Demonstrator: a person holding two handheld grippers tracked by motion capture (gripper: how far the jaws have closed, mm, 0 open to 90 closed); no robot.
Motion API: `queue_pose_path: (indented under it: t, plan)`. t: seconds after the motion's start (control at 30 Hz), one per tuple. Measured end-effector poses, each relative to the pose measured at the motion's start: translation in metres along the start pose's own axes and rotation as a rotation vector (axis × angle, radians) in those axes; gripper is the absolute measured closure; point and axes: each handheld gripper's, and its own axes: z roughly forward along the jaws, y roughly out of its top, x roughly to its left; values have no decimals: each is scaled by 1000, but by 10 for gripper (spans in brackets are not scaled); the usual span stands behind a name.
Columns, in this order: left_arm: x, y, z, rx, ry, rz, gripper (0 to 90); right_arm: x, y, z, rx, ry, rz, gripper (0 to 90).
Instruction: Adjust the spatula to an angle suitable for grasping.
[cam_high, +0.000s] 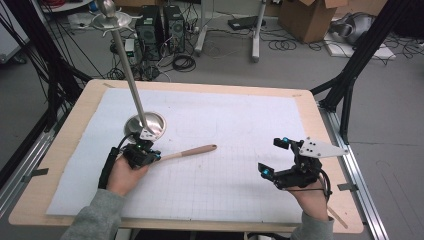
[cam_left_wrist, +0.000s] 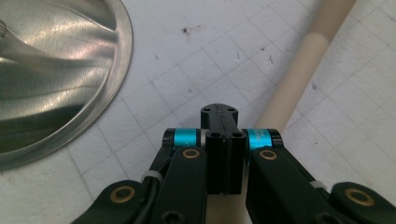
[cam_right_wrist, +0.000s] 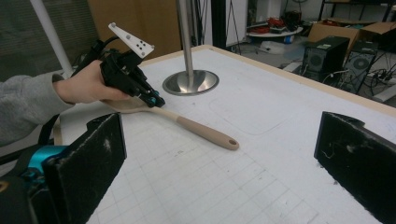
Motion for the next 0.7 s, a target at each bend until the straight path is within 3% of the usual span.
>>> queue_pose_path:
  t: [0.7]
  plan:
    - [1,-42,-36,25,40,-20,896,1,-1,3,13,0,-4,13]
